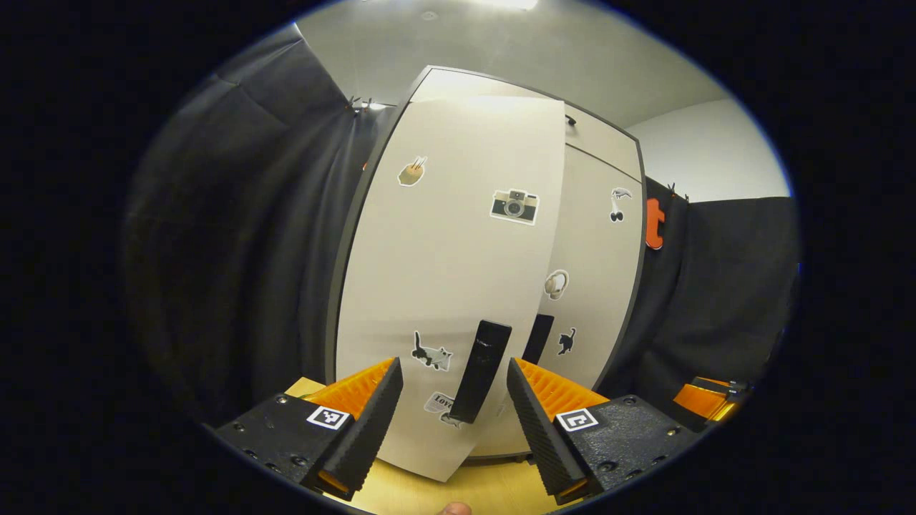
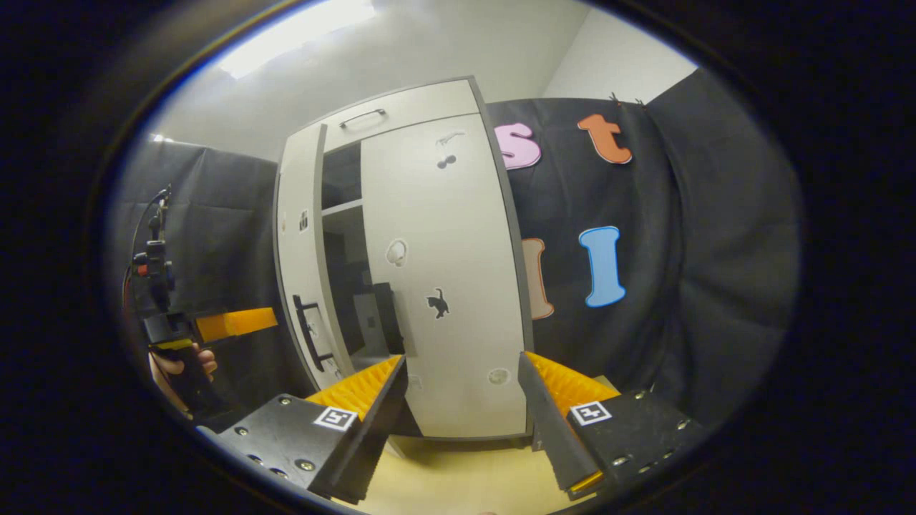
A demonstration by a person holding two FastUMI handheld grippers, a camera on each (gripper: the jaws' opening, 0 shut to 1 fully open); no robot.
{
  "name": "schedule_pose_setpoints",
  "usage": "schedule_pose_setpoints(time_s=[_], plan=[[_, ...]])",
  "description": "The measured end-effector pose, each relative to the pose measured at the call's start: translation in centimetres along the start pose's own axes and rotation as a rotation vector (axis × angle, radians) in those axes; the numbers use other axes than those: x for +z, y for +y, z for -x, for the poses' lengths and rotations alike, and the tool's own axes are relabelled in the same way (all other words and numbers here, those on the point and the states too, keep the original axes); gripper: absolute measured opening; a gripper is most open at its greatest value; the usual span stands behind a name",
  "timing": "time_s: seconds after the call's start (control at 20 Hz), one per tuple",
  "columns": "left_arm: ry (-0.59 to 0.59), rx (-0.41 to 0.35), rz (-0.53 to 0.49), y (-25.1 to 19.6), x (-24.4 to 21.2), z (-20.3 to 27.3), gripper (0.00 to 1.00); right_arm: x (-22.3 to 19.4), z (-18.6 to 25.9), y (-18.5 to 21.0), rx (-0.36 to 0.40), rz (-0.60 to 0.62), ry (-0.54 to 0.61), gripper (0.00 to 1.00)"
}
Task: Grab one shoe with the right hand and put it into the shoe cabinet, grab the other shoe with the left hand and put it into the shoe cabinet; then close the right door with the right hand and the left door with the left hand.
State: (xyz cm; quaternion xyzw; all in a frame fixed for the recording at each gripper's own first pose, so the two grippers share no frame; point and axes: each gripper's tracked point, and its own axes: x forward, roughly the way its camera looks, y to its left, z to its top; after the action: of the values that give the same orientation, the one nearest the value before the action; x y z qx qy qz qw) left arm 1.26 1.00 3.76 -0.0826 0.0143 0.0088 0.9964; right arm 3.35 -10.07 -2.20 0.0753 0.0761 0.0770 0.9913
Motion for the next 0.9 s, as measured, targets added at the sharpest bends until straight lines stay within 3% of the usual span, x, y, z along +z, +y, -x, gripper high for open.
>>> schedule_pose_setpoints(time_s=[0.9], plan=[[0.005,0.015,-0.002,-0.12,-0.35,-0.54,0.9,0.14,-0.87,0.38,0.008,0.014,-0.002,0.93]])
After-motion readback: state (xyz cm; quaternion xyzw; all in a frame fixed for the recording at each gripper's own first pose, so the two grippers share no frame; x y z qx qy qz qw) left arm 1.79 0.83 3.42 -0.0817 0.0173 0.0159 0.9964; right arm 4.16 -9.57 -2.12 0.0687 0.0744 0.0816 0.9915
